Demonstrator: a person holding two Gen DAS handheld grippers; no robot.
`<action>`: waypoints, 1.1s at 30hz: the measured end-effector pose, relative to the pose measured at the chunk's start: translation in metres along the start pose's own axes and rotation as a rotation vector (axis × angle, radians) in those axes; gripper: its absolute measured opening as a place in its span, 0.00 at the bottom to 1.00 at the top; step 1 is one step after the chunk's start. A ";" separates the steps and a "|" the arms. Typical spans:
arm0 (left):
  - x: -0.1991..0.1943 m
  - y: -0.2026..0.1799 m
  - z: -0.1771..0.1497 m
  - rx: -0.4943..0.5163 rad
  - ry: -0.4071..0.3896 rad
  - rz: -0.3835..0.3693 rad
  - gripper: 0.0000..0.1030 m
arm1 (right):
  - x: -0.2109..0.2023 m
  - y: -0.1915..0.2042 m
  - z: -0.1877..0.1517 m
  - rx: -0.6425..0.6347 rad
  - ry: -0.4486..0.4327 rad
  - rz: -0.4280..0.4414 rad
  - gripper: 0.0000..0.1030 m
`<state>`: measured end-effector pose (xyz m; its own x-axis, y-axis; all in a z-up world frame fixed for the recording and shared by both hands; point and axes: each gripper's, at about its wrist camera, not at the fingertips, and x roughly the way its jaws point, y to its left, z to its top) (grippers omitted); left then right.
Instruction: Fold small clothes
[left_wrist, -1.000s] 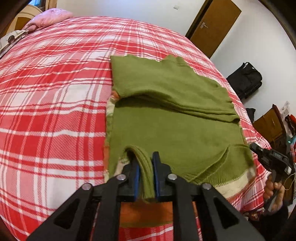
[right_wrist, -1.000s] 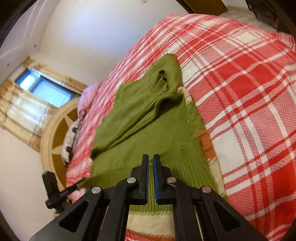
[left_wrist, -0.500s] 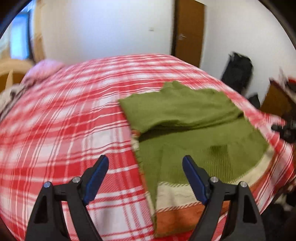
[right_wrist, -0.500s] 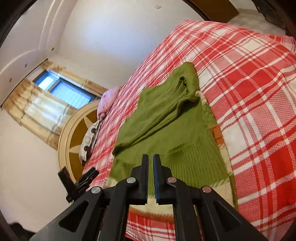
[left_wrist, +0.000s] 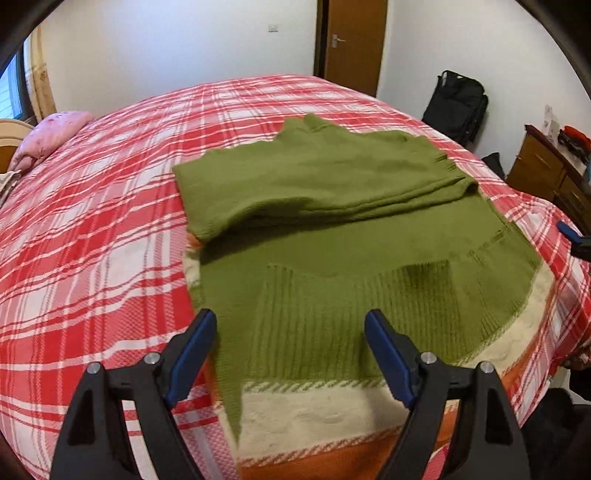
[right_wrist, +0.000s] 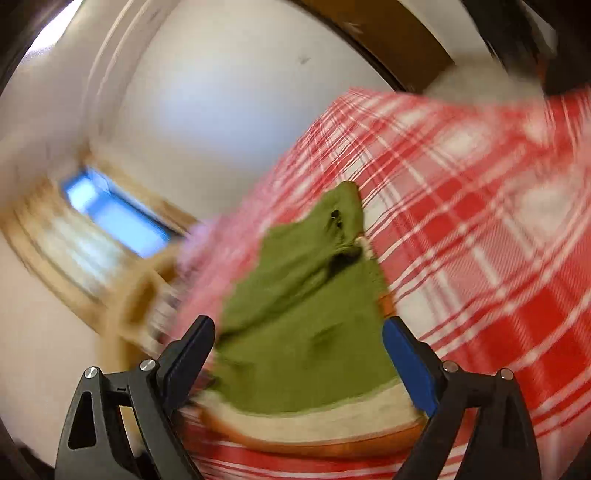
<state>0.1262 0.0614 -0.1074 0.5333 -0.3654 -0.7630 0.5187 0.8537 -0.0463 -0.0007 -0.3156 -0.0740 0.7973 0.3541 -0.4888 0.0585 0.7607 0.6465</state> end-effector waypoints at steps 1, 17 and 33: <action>-0.001 -0.001 0.000 0.006 -0.004 -0.017 0.83 | 0.010 0.007 -0.001 -0.067 0.030 -0.060 0.87; 0.005 -0.002 0.004 -0.031 0.000 -0.094 0.82 | 0.091 0.017 -0.026 -0.532 0.207 -0.456 0.15; 0.016 -0.002 0.008 -0.025 0.011 -0.100 0.71 | 0.060 0.029 -0.037 -0.504 0.110 -0.406 0.06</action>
<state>0.1389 0.0511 -0.1143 0.4722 -0.4452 -0.7608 0.5518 0.8223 -0.1387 0.0268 -0.2522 -0.1061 0.7038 0.0186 -0.7101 0.0316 0.9978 0.0575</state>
